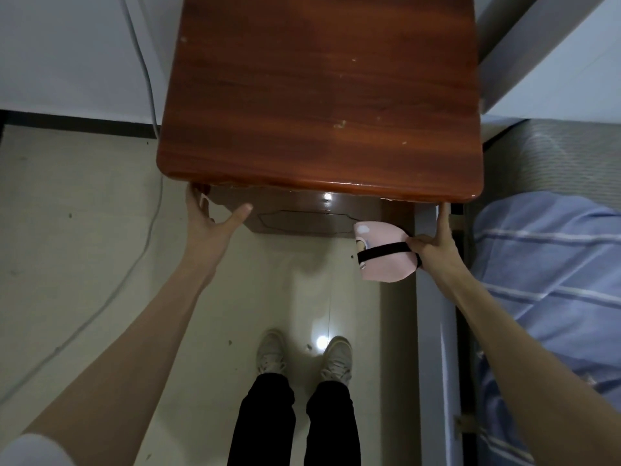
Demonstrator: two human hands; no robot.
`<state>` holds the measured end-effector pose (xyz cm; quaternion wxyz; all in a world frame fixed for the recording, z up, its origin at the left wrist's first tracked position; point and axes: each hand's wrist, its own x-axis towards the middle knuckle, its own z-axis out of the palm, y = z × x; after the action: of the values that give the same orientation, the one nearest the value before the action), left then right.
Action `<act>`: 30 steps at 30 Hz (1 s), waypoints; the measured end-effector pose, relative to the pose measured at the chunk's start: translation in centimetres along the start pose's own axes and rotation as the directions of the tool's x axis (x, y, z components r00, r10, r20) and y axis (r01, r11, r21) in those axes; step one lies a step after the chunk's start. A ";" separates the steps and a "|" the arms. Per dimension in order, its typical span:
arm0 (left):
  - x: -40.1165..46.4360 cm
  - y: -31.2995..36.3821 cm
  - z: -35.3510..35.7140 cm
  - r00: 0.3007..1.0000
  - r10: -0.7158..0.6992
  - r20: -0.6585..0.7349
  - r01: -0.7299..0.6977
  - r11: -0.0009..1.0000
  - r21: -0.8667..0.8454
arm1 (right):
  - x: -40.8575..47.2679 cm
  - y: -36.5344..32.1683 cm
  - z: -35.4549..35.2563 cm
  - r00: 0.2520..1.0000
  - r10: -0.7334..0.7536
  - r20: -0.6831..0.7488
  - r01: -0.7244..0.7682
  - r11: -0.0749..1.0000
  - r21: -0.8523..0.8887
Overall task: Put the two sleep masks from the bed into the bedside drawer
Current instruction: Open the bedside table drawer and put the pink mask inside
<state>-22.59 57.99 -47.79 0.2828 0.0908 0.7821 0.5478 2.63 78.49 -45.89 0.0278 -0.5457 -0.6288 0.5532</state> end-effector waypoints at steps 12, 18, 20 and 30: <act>1.8 -0.3 -1.7 0.999 -0.028 0.036 0.027 1.000 0.004 | 0.1 -0.8 0.5 0.997 0.035 -0.067 -0.020 0.977 0.212; -0.4 0.1 -1.5 1.000 -0.017 0.007 0.017 1.000 -0.008 | -1.6 0.2 0.2 0.997 0.060 -0.051 -0.051 0.985 0.163; -1.8 -0.3 -1.7 0.999 -0.038 -0.011 0.038 0.999 -0.010 | -2.9 1.2 0.5 0.995 0.090 -0.036 -0.084 0.985 0.148; -3.1 -2.5 -2.1 0.979 -0.179 -0.098 0.172 0.982 -0.076 | -5.7 3.3 2.4 0.974 0.218 -0.057 -0.204 0.962 0.181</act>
<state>-20.76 53.92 -48.44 0.2916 -0.0168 0.7819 0.5507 5.58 72.11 -45.98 0.0402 -0.6259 -0.5149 0.5844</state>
